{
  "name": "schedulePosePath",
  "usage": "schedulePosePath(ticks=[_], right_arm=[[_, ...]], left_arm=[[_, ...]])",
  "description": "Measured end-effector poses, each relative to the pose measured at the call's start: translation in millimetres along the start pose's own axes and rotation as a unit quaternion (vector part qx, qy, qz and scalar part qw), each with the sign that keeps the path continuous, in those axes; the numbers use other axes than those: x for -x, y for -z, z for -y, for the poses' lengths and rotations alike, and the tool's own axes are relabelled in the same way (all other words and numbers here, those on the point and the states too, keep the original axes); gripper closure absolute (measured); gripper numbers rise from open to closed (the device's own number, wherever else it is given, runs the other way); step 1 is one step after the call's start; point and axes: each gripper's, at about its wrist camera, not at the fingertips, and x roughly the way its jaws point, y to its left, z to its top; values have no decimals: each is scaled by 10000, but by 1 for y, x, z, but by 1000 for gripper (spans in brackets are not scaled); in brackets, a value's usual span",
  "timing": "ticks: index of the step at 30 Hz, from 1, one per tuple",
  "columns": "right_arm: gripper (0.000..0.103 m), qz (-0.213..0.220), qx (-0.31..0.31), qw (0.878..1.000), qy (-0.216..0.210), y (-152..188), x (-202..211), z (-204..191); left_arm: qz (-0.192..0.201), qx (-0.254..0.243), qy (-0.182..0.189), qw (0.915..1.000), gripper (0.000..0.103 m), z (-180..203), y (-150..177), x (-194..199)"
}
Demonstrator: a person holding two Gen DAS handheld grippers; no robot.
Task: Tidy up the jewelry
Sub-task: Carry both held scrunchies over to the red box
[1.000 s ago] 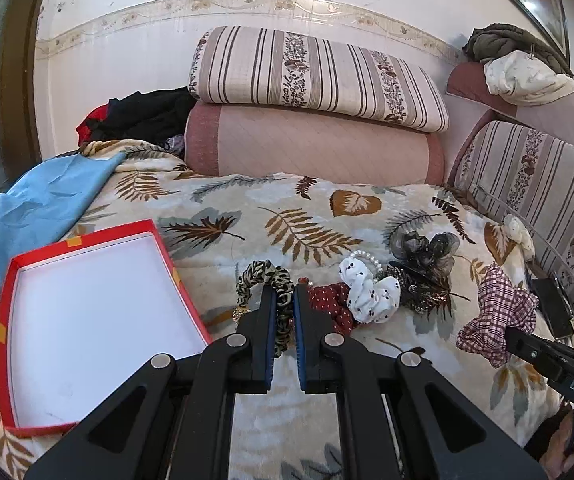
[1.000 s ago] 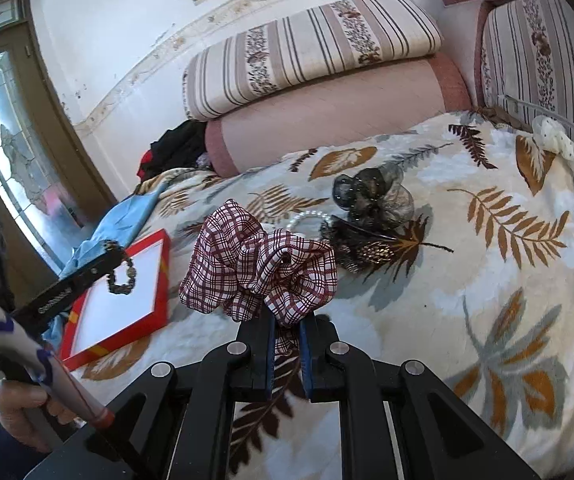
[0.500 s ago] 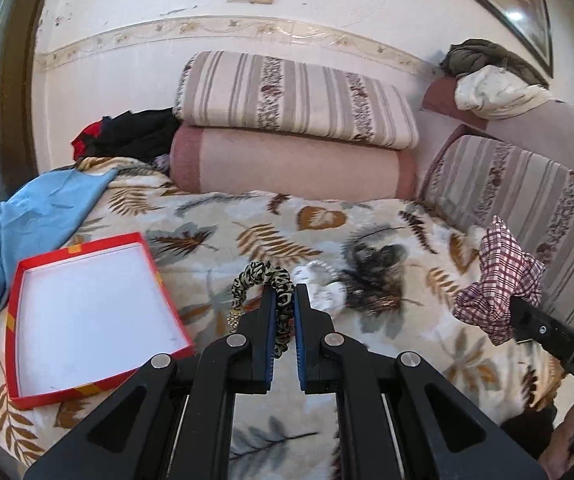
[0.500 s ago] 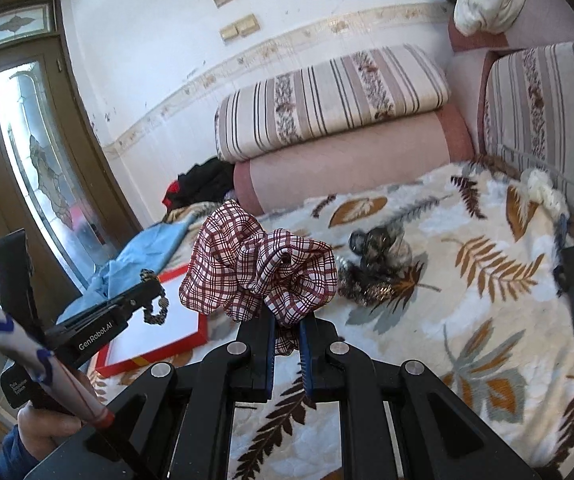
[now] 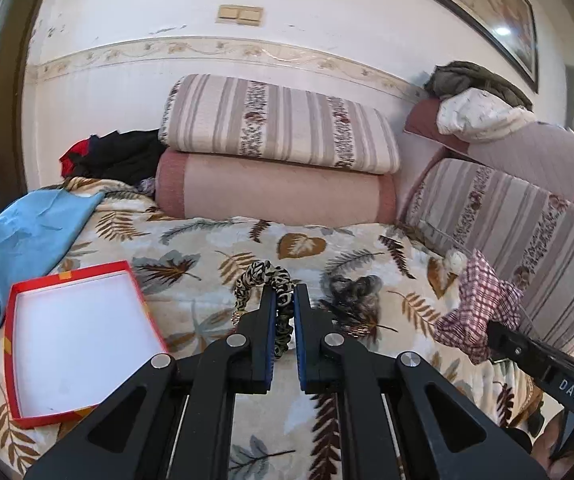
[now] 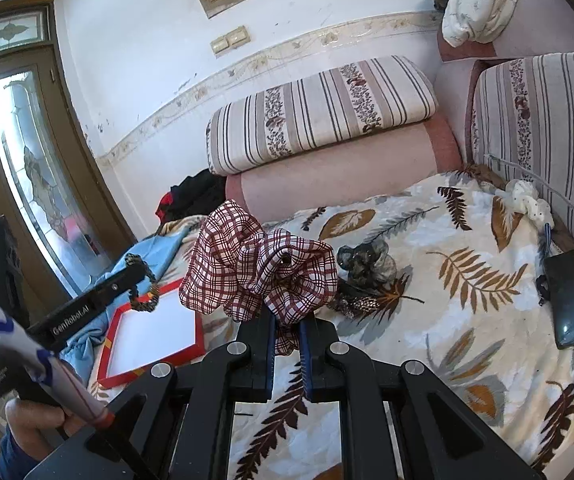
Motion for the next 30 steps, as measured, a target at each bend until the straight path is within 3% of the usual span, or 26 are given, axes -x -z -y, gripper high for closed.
schedulePosePath(ticks=[18, 30], right_arm=[[92, -594, 143, 9974, -390, -4, -65, -36], [92, -841, 474, 9928, -703, -15, -109, -86]], left_arm=[[-33, 778, -975, 9922, 95, -124, 2, -15], [-7, 1093, -1416, 9839, 95, -184, -1, -25]])
